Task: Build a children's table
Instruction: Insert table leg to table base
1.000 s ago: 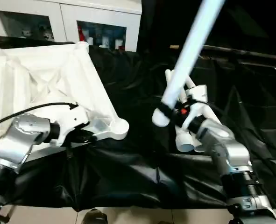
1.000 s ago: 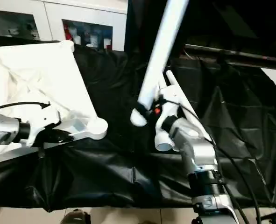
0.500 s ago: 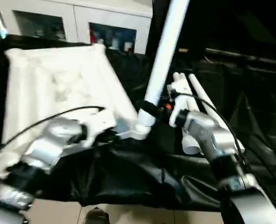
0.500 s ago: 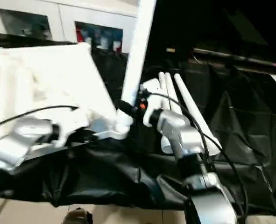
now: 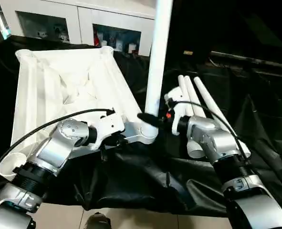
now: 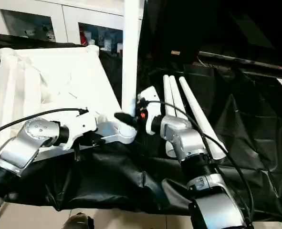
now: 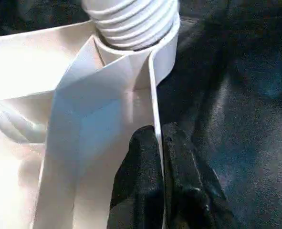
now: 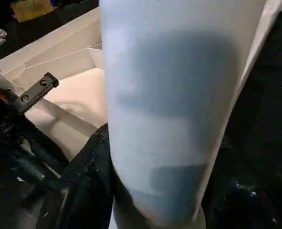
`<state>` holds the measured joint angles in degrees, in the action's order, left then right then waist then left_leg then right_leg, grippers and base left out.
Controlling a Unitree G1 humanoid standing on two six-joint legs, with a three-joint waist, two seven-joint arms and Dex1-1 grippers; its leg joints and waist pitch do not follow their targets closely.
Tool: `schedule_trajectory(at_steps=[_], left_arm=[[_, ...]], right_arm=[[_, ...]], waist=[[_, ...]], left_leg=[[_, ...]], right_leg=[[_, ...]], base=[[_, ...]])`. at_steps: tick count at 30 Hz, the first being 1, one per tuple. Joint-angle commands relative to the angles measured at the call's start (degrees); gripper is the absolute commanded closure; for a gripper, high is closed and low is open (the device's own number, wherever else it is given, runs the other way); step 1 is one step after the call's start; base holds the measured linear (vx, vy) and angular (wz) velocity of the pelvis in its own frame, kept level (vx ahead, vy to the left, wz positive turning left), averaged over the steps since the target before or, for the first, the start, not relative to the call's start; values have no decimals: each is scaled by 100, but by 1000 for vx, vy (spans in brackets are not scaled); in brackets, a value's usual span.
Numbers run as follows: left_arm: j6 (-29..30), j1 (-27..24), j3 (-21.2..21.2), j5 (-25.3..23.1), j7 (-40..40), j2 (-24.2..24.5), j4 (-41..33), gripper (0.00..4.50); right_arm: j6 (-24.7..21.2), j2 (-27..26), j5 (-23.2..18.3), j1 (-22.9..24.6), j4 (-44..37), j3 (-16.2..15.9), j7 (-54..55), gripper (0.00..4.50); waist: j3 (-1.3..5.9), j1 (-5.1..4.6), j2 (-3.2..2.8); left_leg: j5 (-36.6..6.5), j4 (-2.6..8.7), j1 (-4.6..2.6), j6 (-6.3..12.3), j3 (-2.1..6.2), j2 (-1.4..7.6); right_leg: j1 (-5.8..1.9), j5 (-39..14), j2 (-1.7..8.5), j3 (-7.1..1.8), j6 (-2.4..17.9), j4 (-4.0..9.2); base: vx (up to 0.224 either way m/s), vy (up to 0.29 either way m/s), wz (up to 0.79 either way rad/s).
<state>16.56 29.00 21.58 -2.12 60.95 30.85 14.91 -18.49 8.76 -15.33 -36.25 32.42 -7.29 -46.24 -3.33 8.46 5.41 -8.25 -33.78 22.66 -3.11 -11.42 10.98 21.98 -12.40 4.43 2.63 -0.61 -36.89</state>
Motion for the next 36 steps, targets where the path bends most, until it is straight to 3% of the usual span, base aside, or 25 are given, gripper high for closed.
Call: schedule_trajectory(at_steps=[1, 6, 14, 17, 19, 30, 36], left_arm=[[-252, 28, 174, 127, 251, -121, -76, 450], [-290, 74, 216, 96, 300, -147, 0, 450], [-222, 155, -4, 287, 296, -383, 271, 450], [-266, 148, -31, 321, 314, -411, 342, 450], [-260, 130, -85, 375, 306, -447, 363, 450], [-274, -62, -269, 432, 314, -468, 288, 450], [-239, -148, -312, 420, 292, -490, 236, 450]], right_arm=[[108, 73, 43, 0, 140, 87, 24, 259], [242, -6, 37, -111, 490, 171, 43, 259], [372, -66, 96, -212, 898, 160, -83, 260], [422, -99, 51, -229, 1051, 247, -87, 260], [440, -113, -3, -230, 1138, 328, -63, 260], [605, -155, -42, -163, 1470, 515, -64, 260], [639, -178, -49, -164, 1530, 524, -83, 260]], waist=[[372, -68, -92], [364, -80, -90], [342, -86, -96], [332, -91, -80], [315, -95, -87], [335, -102, -85], [314, -109, -76]], left_leg=[[-1923, 461, -250, -508, 159, 275], [-2020, 459, -257, -508, 153, 270], [-2402, 463, -287, -571, 188, 279], [-2442, 465, -288, -549, 189, 279], [-2658, 463, -316, -558, 207, 280], [-2577, 486, -293, -522, 202, 283], [-2737, 486, -306, -525, 220, 287]], right_leg=[[-37, -1651, 441, -234, 848, 510], [-26, -1687, 445, -235, 912, 517], [11, -2321, 485, -245, 812, 585], [17, -2370, 485, -248, 820, 596], [38, -2684, 503, -248, 788, 630], [29, -2404, 483, -244, 847, 602], [47, -2771, 507, -250, 774, 645]], base=[[0, 0, 0], [0, 0, 0], [0, 0, 0], [0, 0, 0], [0, 0, 0], [0, 0, 0], [0, 0, 0]])
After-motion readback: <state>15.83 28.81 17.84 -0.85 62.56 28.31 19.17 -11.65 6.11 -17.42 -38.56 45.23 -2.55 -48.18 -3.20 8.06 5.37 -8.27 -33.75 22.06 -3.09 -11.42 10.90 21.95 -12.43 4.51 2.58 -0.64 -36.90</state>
